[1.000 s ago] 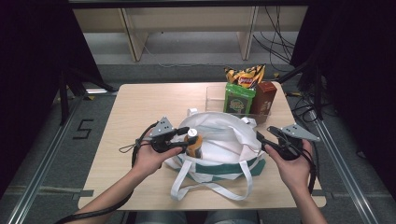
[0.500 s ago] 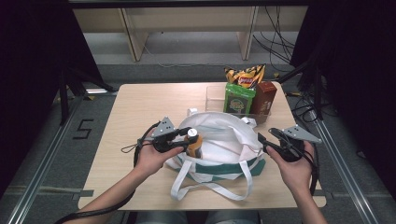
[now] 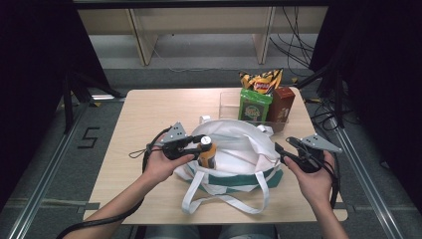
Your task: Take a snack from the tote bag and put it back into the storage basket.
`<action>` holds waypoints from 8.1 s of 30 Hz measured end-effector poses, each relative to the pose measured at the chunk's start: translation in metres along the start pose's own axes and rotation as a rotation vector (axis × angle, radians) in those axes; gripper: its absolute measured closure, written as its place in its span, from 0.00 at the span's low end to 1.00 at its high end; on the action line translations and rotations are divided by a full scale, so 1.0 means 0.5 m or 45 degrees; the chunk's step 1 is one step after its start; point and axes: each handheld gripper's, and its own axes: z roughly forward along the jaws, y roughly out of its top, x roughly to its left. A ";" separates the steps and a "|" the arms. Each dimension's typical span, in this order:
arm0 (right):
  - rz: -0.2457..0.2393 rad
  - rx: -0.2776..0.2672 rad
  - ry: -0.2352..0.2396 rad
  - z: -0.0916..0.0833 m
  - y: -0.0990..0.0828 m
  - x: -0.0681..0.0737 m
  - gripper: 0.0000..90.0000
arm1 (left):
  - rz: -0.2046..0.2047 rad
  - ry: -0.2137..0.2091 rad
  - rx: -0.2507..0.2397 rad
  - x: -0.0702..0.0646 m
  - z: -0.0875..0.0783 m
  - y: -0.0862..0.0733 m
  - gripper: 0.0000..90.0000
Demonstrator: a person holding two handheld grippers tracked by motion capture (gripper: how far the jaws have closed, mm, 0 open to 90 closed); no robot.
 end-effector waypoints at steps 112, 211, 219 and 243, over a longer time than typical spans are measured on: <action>0.043 0.049 -0.012 0.004 -0.008 0.003 0.48 | 0.120 -0.276 0.051 0.054 0.041 0.026 0.65; 0.018 0.064 0.007 0.004 -0.010 -0.002 0.47 | 0.094 -0.219 0.023 0.028 0.052 0.025 0.65; 0.042 0.043 -0.010 0.004 -0.010 0.002 0.47 | 0.102 -0.204 0.028 0.029 0.057 0.019 0.65; 0.067 0.073 -0.011 0.001 -0.009 0.006 0.47 | 0.050 0.098 -0.056 -0.039 0.045 0.015 0.37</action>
